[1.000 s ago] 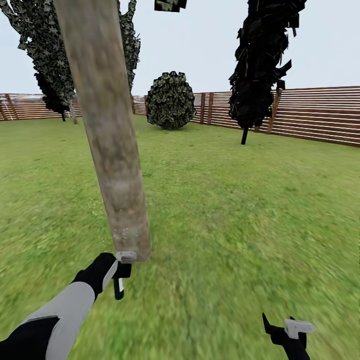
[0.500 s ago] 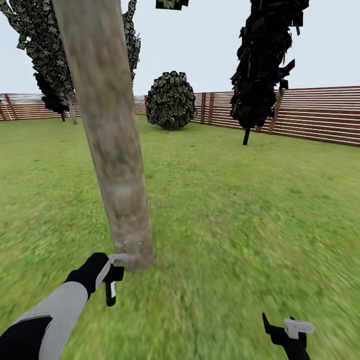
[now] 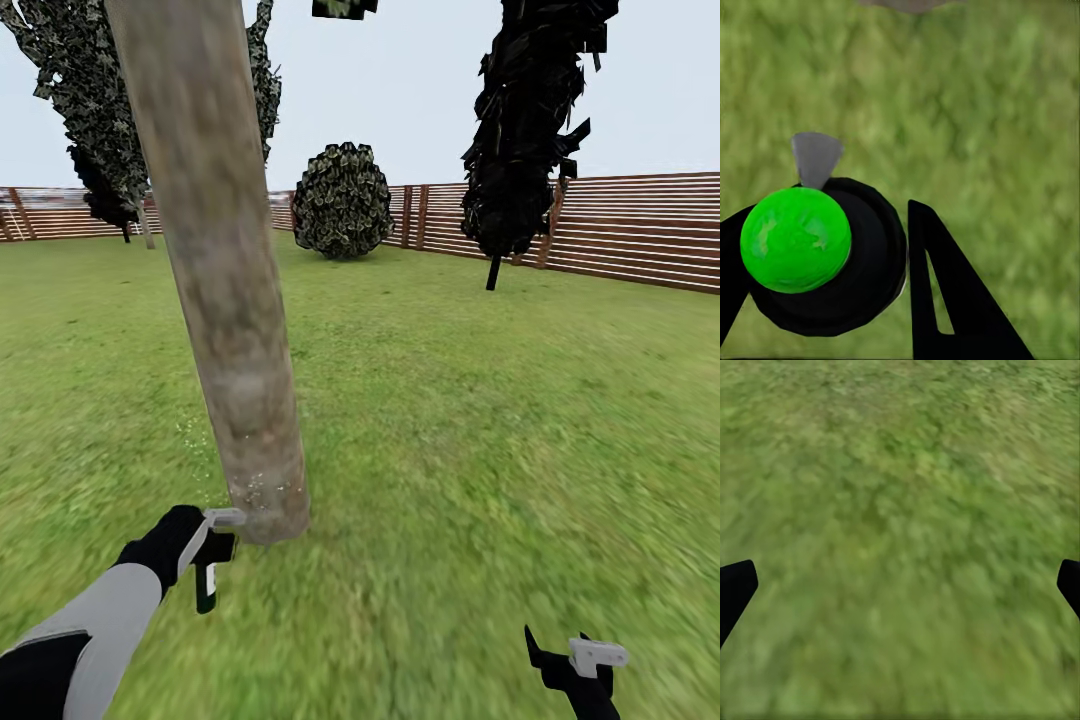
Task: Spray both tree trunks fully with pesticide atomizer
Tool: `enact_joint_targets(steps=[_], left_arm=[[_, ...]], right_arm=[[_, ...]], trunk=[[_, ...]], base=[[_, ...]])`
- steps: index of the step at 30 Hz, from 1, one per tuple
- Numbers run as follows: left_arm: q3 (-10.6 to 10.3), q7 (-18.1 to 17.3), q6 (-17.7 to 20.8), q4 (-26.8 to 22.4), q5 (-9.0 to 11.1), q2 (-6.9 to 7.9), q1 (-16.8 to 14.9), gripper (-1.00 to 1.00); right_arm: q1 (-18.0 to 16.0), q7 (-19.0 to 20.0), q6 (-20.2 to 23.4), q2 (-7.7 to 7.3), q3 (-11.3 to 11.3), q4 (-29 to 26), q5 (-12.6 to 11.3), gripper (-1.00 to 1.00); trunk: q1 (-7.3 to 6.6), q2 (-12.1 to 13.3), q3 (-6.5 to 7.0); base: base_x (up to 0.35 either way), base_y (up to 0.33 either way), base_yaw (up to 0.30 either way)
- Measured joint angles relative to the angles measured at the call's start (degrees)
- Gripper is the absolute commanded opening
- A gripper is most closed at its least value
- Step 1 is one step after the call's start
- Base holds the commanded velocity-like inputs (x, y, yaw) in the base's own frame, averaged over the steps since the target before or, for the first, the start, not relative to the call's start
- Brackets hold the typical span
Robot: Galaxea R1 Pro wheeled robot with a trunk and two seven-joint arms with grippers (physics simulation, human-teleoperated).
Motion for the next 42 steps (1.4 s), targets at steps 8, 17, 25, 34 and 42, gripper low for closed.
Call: enact_joint_targets(steps=[8, 17, 25, 34, 42], left_arm=[[-0.07, -0.07, -0.08, -0.08, 0.67, -5.82, -0.2, -1.0], [0.26, -0.18, 0.11, -1.18, -0.11, -3.75, -0.38, -1.0], [0.0, -0.01, 1.64, -5.5, 0.6, -5.63, -0.09, -1.0], [0.09, 0.0, 4.44, -8.83, -0.21, -6.15, -0.63, -1.0], [-0.14, -0.17, 13.74, -20.87, 0.86, -4.49, -0.13, -1.0]], right_arm=[[0.0, 0.0, -0.01, 0.0, 0.0, 0.0, 0.0, 1.0], [0.0, 0.0, 0.02, 0.0, 0.0, 0.0, 0.0, 1.0], [0.0, 0.0, 0.01, 0.0, 0.0, 0.0, 0.0, 1.0], [0.0, 0.0, 0.02, 0.0, 0.0, 0.0, 0.0, 1.0], [0.0, 0.0, 0.01, 0.0, 0.0, 0.0, 0.0, 1.0]], trunk=[[0.0, 0.0, 0.0], [0.0, 0.0, 0.0], [0.0, 0.0, 0.0], [0.0, 0.0, 0.0], [0.0, 0.0, 0.0]], base=[[0.0, 0.0, 0.0], [0.0, 0.0, 0.0], [-0.165, -0.045, 0.0], [-0.06, -0.013, 0.0], [0.0, 0.0, 0.0]])
